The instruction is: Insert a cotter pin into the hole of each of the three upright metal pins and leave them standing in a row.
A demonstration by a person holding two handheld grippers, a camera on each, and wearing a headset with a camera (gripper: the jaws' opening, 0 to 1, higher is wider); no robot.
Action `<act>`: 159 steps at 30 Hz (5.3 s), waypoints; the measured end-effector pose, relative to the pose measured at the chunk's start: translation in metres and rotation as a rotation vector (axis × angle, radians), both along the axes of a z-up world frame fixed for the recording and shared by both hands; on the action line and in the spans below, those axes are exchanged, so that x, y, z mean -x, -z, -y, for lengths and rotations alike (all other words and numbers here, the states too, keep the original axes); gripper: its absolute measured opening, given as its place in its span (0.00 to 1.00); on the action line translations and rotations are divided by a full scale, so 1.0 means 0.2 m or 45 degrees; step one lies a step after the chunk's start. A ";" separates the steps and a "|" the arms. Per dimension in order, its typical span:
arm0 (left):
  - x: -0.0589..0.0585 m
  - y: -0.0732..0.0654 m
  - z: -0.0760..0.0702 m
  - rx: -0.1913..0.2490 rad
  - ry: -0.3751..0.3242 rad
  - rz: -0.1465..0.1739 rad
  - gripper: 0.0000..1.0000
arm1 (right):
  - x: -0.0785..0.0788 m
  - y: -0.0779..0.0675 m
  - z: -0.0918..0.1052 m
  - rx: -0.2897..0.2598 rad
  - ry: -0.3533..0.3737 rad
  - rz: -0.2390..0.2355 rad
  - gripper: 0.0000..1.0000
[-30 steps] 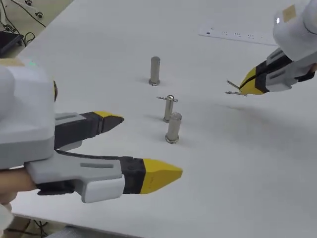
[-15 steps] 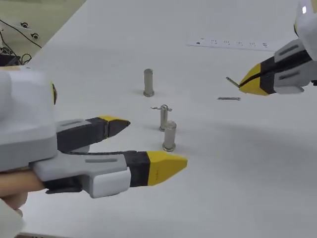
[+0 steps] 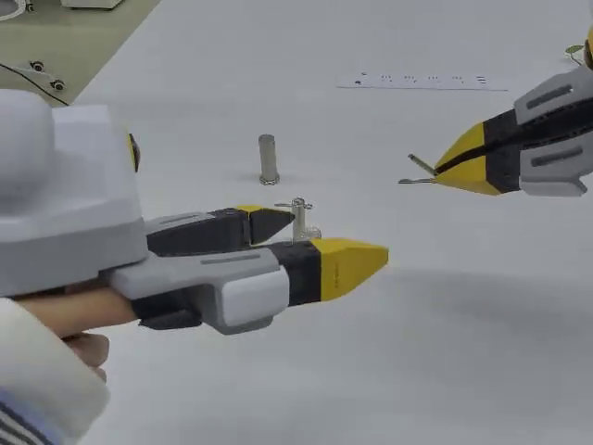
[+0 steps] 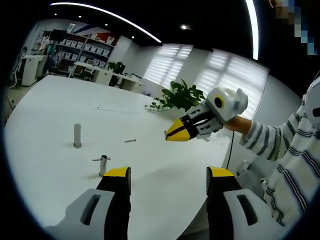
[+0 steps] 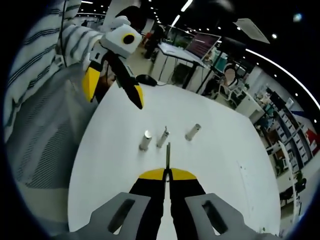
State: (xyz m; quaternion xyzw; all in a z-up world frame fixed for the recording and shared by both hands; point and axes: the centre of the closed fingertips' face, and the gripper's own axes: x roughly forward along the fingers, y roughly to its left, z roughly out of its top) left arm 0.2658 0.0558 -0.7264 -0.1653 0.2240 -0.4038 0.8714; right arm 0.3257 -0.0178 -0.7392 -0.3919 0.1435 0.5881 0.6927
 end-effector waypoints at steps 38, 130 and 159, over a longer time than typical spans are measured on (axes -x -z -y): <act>0.00 0.04 0.28 0.198 0.047 -0.341 0.08 | 0.28 0.04 -0.08 -0.097 -0.025 0.165 0.03; 0.23 0.04 0.24 -0.330 0.725 0.344 0.00 | 0.56 0.08 -0.12 -0.453 0.034 -0.629 0.07; 0.28 0.21 0.21 -0.459 0.911 0.277 0.01 | 0.63 0.11 -0.12 -0.332 -0.078 -0.629 0.05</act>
